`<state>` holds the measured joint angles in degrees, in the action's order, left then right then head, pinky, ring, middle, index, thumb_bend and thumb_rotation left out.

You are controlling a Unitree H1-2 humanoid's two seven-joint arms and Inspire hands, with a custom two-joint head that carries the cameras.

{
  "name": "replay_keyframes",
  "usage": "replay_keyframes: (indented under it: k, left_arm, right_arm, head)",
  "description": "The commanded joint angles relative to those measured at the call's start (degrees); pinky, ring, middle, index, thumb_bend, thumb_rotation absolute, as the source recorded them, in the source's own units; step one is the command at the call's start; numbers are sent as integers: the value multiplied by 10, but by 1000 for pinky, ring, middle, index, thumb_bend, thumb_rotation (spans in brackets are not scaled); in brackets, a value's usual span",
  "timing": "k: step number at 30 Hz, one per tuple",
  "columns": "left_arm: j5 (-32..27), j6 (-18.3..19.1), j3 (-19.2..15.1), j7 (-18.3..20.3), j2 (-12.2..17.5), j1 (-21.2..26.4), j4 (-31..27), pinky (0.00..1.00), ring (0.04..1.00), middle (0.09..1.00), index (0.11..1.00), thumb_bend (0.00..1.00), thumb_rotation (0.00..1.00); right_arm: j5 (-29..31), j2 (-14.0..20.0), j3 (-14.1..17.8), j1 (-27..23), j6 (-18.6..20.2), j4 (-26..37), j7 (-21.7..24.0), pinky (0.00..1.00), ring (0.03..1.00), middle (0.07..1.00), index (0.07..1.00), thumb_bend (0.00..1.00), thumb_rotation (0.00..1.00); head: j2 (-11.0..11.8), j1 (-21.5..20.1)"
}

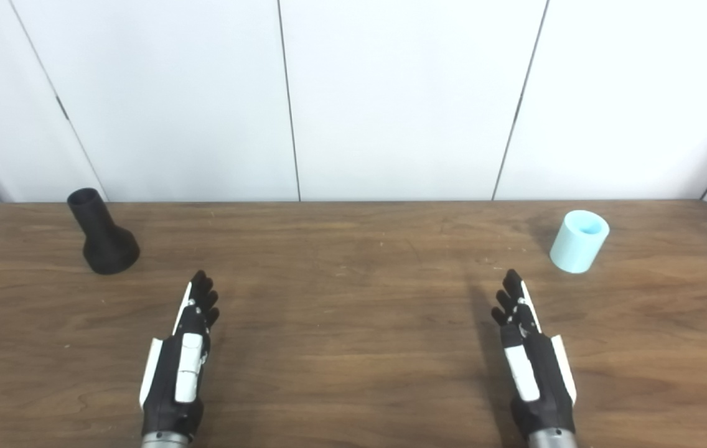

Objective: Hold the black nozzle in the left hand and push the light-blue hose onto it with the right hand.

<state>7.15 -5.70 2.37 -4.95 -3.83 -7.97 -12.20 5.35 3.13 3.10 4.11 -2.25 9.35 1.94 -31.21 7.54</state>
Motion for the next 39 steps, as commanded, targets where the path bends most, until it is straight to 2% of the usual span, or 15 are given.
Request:
replay_keyframes:
  k: [1,6,11,12,13,19,33,36,39]
  left_arm:
    - [12,-13,6,-8,-11,-29,7,1000,1000,1000,1000,608,1000]
    - [20,-20,14,-19,-17,-31,15,1000,1000,1000,1000,582,1000]
    - [23,-37,18,-31,-19,-35,28,1000,1000,1000,1000,579,1000]
    - [23,-39,19,-32,-19,-35,30,1000,1000,1000,1000,578,1000]
    - [24,-43,19,-34,-19,-36,33,1000,1000,1000,1000,578,1000]
    - [25,-73,20,-47,-20,-34,63,1000,1000,1000,1000,595,1000]
    - [28,-86,11,-59,-16,-30,60,1000,1000,1000,1000,596,1000]
    - [40,-89,-3,-75,-10,-24,60,1000,1000,1000,1000,600,978]
    - [86,-89,-41,-128,-1,-2,68,1000,989,977,1000,620,930]
  right_arm:
    - [11,10,7,10,-22,-17,9,956,994,1000,1000,702,869]
    - [24,19,14,10,-45,-42,20,939,994,1000,1000,713,860]
    - [28,22,14,11,-70,-66,27,930,989,1000,999,713,853]
    - [28,22,14,11,-74,-69,28,930,991,1000,999,713,853]
    - [28,22,14,12,-78,-73,29,929,992,1000,999,713,853]
    - [24,27,13,13,-107,-100,35,945,1000,1000,1000,716,878]
    - [29,24,12,13,-117,-110,36,960,1000,1000,1000,677,882]
    - [28,23,11,11,-116,-110,35,961,1000,1000,1000,672,884]
    - [27,22,10,10,-114,-111,35,961,1000,1000,1000,671,887]
  head:
    - [1,2]
    - [17,5]
    - [49,14]
    - [49,14]
    - [62,15]
    - [85,20]
    - [88,28]
    - [87,32]
    - [88,34]
